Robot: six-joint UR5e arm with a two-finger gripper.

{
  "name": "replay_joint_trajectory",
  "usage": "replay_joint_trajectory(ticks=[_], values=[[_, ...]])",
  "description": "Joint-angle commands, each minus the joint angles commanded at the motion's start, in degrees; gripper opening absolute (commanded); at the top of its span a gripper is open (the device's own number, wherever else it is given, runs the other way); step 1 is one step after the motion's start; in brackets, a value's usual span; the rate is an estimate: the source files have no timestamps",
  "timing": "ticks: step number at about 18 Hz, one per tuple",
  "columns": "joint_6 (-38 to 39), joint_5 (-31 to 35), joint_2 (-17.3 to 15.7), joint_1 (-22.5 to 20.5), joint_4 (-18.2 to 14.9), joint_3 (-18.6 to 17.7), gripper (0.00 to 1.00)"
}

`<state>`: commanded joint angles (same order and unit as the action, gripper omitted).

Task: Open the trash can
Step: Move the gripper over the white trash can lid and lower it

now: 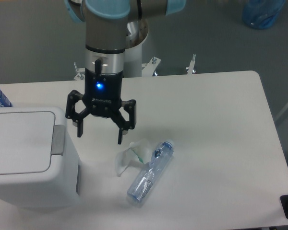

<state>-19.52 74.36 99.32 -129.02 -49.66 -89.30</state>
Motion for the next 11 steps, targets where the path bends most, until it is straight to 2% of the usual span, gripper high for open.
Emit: replay_joint_trajectory(ticks=[11], values=[[1.2, 0.0, 0.4, 1.5, 0.0, -0.3, 1.00]])
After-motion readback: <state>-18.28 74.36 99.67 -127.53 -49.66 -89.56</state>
